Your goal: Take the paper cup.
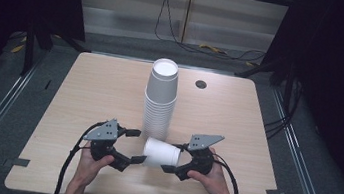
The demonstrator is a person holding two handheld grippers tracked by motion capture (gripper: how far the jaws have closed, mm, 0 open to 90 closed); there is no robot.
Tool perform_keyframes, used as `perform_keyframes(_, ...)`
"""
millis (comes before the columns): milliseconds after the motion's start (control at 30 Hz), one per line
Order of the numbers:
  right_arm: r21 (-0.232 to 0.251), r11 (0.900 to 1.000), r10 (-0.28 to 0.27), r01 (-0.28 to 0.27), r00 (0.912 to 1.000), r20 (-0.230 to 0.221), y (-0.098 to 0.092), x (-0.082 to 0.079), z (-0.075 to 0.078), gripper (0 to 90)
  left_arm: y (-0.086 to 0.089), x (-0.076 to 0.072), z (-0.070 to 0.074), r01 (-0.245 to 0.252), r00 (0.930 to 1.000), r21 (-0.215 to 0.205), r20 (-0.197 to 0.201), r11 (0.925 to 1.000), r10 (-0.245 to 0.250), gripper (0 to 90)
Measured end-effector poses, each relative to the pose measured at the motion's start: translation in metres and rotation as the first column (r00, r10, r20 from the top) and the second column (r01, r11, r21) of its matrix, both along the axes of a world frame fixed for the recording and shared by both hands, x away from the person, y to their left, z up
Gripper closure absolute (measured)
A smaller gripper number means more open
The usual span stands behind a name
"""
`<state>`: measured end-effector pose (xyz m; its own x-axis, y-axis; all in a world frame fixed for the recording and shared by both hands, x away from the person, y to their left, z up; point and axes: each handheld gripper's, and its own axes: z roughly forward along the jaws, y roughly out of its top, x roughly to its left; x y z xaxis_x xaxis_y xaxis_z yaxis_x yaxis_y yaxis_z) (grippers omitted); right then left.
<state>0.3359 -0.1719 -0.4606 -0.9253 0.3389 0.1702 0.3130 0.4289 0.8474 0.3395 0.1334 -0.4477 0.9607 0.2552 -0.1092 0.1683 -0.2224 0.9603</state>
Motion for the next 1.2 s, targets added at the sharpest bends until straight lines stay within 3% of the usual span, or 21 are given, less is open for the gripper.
perform_keyframes(367, 0.07, 0.998, 0.001, -0.002, 1.0, 0.008, -0.006, 0.0, -0.001, 23.3, 0.003, -0.002, -0.002, -0.019, 0.9998, -0.019, 0.008, 0.9996, 0.019, 15.5)
perform_keyframes(800, 0.215, 0.976, 0.015, -0.021, 0.9995, 0.027, -0.016, -0.001, -0.006, 23.7, -0.002, -0.002, -0.005, -0.002, 0.9999, -0.051, -0.01, 0.9987, 0.002, 15.4)
perform_keyframes(900, 0.223, 0.974, 0.023, -0.03, 0.9991, 0.035, -0.014, -0.002, -0.007, 23.7, -0.004, -0.001, -0.006, -0.009, 0.9996, -0.072, -0.027, 0.9973, 0.007, 15.4)
perform_keyframes(1033, 0.236, 0.971, 0.029, -0.039, 0.9985, 0.045, -0.012, -0.003, -0.007, 23.8, -0.006, -0.001, -0.007, -0.005, 0.9996, -0.069, -0.029, 0.9976, 0.003, 15.4)
perform_keyframes(1167, 0.249, 0.967, 0.035, -0.048, 0.9977, 0.057, -0.011, -0.004, -0.007, 24.1, -0.008, 0.001, -0.01, -0.004, 0.9993, -0.101, -0.038, 0.9948, 0.0, 12.9)
perform_keyframes(1200, 0.25, 0.967, 0.033, -0.047, 0.9977, 0.06, -0.011, -0.004, -0.006, 24.2, -0.009, 0.001, -0.01, -0.026, 0.999, -0.085, -0.038, 0.9961, 0.023, 11.1)
